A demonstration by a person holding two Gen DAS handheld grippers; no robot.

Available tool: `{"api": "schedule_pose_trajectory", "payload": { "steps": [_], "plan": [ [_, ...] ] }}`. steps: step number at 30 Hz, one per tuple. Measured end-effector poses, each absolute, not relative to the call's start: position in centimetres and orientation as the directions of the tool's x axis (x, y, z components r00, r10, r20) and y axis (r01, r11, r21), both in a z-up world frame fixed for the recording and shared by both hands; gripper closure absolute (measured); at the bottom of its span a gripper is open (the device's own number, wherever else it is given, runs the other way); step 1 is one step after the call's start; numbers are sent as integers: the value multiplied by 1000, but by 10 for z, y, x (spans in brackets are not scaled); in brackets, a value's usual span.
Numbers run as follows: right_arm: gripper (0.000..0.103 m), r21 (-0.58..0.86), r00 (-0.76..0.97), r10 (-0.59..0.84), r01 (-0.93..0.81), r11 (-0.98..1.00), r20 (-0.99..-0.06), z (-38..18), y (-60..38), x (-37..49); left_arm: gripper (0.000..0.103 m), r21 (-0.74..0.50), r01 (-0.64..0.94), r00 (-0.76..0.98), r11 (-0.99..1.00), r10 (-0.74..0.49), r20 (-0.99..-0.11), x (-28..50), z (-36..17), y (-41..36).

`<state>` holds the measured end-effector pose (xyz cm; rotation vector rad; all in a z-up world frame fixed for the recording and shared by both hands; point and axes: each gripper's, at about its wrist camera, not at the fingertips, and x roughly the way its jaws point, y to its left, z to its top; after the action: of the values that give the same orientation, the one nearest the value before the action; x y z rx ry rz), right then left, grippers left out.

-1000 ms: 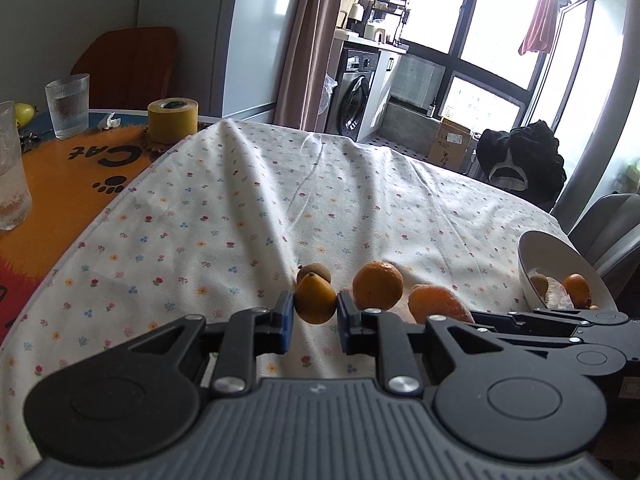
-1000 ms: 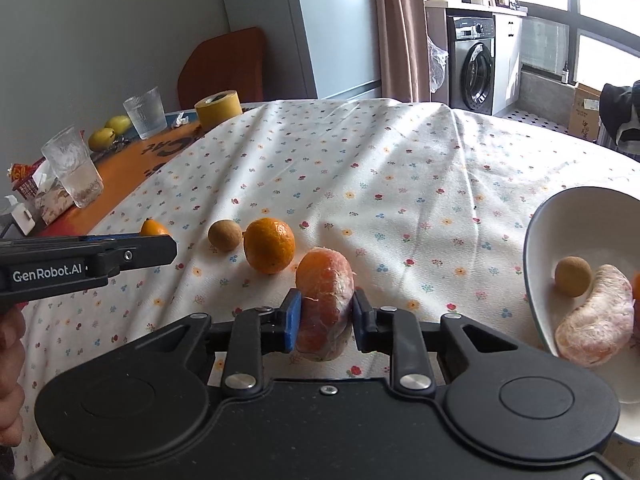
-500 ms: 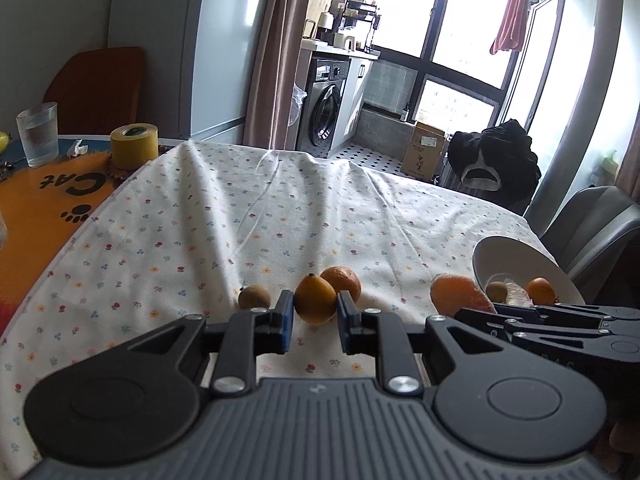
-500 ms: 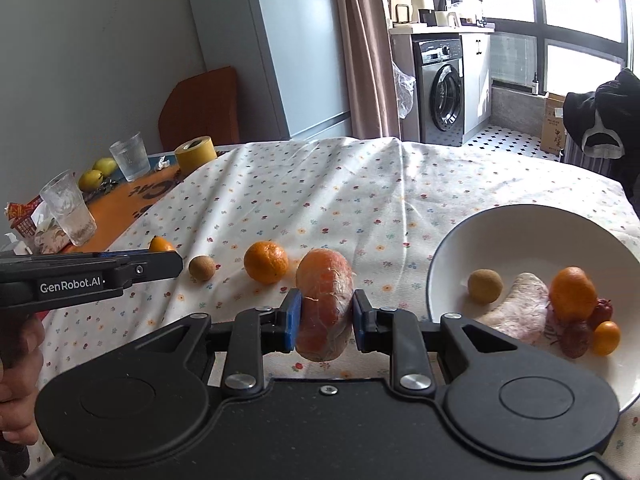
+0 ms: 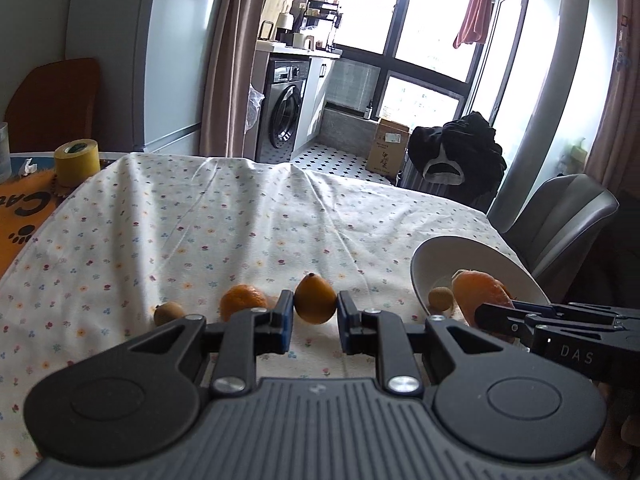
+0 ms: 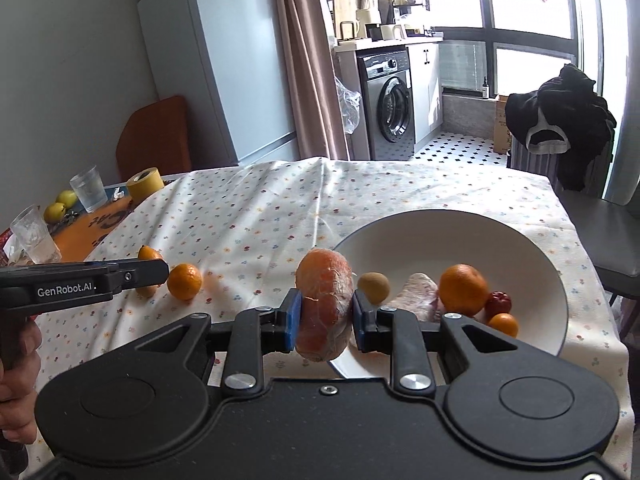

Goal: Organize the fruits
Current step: 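Carry the mandarin and netted fruit in both grippers over the white bowl, then lower both fruits into the white bowl and open both grippers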

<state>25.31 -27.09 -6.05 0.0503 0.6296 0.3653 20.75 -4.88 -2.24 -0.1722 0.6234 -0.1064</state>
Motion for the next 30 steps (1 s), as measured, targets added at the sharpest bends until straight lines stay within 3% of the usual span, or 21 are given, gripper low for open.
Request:
{"api": "schedule_pose_trajectory", "payload": {
  "steps": [21, 25, 30],
  "plan": [
    [77, 185, 773, 265, -193, 964, -577, -75, -342, 253, 82, -180, 157, 780, 971, -233, -581, 230, -28, -113],
    [61, 193, 778, 276, -201, 961, -565, -78, -343, 251, 82, -179, 176, 770, 968, -248, -588, 234, -31, -122],
    [60, 210, 790, 256, -164, 964, -557, -77, -356, 251, 82, -176, 204, 757, 963, -269, -596, 236, -32, -134]
  ]
}}
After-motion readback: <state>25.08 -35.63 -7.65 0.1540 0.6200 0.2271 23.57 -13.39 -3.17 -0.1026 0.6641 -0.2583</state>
